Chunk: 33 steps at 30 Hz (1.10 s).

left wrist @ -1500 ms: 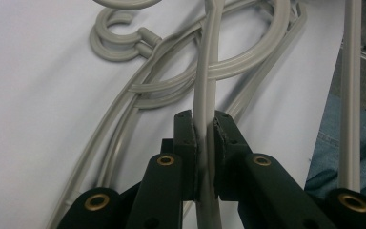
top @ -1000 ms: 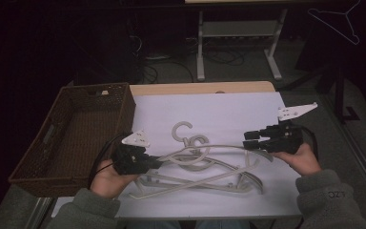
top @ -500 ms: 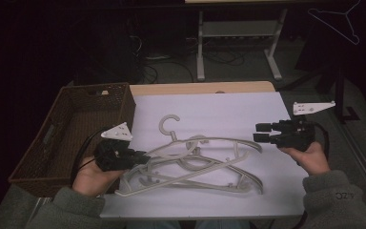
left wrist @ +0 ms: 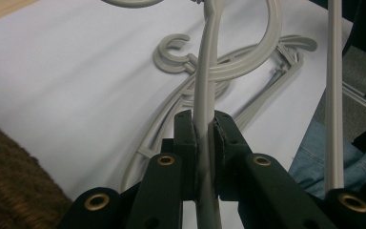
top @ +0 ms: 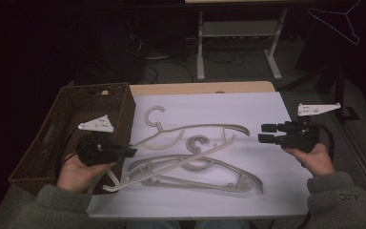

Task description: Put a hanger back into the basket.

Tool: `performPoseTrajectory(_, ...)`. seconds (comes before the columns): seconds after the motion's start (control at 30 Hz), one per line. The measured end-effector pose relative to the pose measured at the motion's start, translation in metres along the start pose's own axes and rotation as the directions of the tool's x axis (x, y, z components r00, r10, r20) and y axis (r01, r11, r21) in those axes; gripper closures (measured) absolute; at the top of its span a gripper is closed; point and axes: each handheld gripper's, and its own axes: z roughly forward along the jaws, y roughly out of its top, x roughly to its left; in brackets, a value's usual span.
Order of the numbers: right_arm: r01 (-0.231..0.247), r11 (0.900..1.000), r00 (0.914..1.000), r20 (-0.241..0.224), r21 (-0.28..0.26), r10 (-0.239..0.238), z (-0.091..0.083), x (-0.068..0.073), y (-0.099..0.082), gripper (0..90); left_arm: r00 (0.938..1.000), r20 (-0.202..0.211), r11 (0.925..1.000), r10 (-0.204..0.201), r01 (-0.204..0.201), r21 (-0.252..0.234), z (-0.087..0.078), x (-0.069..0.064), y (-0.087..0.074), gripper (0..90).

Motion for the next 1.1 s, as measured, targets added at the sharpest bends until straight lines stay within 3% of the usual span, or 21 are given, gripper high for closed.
performPoseTrajectory(0.3,0.023,0.9990,0.9996,0.018,0.039,-0.024,0.003,0.008,-0.003,39.0,0.9965,-0.030,0.9966,-0.078,0.077,-0.031,-0.030,0.027,-0.005,82.0)
performPoseTrajectory(0.5,0.040,0.9974,0.9990,0.017,0.060,-0.041,0.010,0.011,-0.004,38.6,0.9883,-0.044,0.9874,-0.146,0.143,-0.068,-0.047,0.047,-0.013,82.0)
performPoseTrajectory(0.93,0.061,0.9939,0.9980,0.008,0.092,-0.062,0.019,0.021,-0.003,37.3,0.9596,-0.116,0.9634,-0.256,0.244,-0.112,-0.082,0.092,-0.026,82.0)
performPoseTrajectory(1.03,0.066,0.9932,0.9978,0.001,0.095,-0.067,0.022,0.021,-0.004,35.8,0.9499,-0.139,0.9570,-0.280,0.264,-0.120,-0.087,0.102,-0.029,82.0)
performPoseTrajectory(1.1,0.067,0.9924,0.9977,-0.001,0.103,-0.068,0.024,0.023,-0.004,34.9,0.9402,-0.156,0.9499,-0.303,0.285,-0.129,-0.090,0.110,-0.031,82.0)
